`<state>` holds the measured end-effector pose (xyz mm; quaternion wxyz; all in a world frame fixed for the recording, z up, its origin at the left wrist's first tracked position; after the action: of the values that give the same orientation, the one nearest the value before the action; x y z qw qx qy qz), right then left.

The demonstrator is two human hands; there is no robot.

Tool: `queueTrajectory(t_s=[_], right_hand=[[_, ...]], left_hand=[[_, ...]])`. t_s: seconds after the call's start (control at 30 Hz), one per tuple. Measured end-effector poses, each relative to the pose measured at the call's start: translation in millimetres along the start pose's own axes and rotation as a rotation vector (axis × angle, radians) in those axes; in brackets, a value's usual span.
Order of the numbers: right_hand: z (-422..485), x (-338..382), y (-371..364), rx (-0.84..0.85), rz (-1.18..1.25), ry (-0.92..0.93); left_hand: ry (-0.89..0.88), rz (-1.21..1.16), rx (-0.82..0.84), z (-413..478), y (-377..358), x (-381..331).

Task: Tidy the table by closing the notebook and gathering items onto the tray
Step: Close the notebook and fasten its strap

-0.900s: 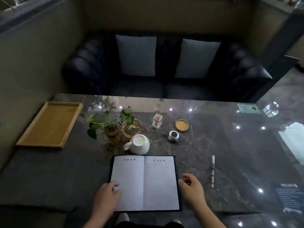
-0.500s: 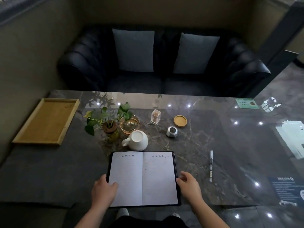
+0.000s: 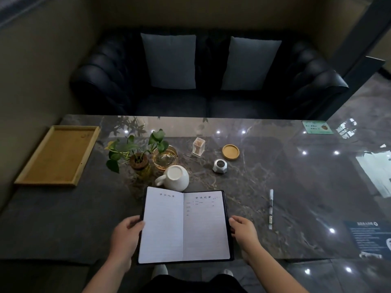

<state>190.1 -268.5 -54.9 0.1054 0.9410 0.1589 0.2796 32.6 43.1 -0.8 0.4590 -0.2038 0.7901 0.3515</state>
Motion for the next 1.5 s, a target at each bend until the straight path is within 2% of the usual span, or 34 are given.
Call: queueTrajectory(t_s=[0.13,0.23,0.4,0.53,0.67,0.83,1.03,1.17,1.37,1.5], right_hand=[[0,4,0,0.054,0.054,-0.010],[1,6,-2,0.111,0.113,-0.026],[-1,7,0,0.182,0.204,-0.048],[-1,10,5,0.214,0.224,-0.055],[2,8,7,0.231,0.203,-0.093],[6,6,8,0.291,0.146,-0.085],[10,13,2,0.267,-0.017,0.061],[11,20,-4,0.249,-0.153,0.146],[-6,29,-1,0.356,0.000,0.212],[-22,39,4,0.395,0.086,0.301]], left_hand=[[-0.063,-0.147,0.038,-17,-12,-19],[-0.175,-0.153,0.122,-32,-33,-39],[-0.430,0.024,0.288,-54,-77,-62],[-0.617,0.294,0.348,-61,-109,-71],[-0.710,0.389,0.416,-71,-141,-79],[-0.670,0.406,0.449,-70,-143,-69],[-0.457,0.519,0.469,-49,-97,-22],[-0.414,0.560,0.491,-41,-92,-7],[-0.348,0.434,0.454,-26,-104,-4],[-0.326,0.234,0.354,-16,-110,-18]])
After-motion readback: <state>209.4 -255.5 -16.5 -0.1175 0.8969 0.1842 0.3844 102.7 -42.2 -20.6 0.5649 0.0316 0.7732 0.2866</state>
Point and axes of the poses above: each hand's wrist, its own z-axis towards the middle knuckle, its own y-axis out of the back of the hand, x = y × z, the point moved 4 cm from there along z, towards the middle knuckle, and after that the axes turned 15 degrees about -y, right-handed, at the moved point
